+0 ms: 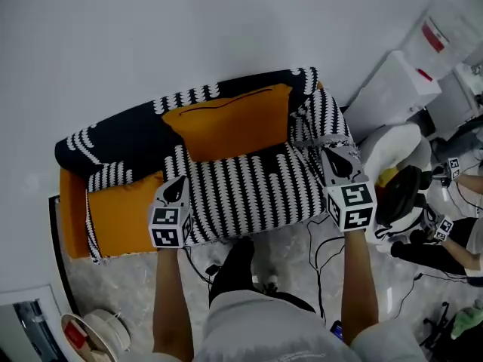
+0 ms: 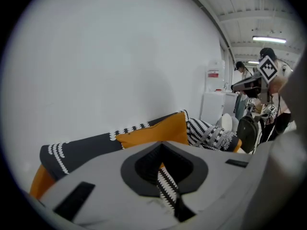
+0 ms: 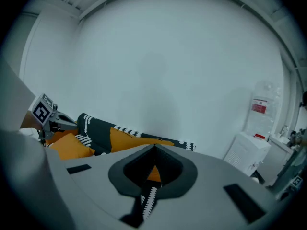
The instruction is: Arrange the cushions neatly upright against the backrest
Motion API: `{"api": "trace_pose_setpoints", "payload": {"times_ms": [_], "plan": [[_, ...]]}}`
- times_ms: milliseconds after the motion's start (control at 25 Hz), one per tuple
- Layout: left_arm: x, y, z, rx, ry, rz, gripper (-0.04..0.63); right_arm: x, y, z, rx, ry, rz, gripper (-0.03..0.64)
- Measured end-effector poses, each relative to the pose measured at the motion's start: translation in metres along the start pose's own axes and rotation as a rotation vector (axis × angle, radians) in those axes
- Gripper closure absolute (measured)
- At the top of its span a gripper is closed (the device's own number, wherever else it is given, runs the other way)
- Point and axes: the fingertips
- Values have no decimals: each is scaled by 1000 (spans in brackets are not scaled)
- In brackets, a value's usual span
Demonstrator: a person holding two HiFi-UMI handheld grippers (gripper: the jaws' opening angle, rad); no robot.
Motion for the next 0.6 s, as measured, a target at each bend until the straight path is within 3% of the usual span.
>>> {"api": "trace_pose_setpoints", "payload": {"times_ms": [600], "plan": [[151, -186, -1, 192, 67, -16, 575, -29, -197, -20, 140, -13, 44, 614]]}}
Point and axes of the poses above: the fingertips, and each gripper's own axes: y forward along the fingers, x to its right, z out of its top, and after that the axes turned 6 degrees about -y, right-handed
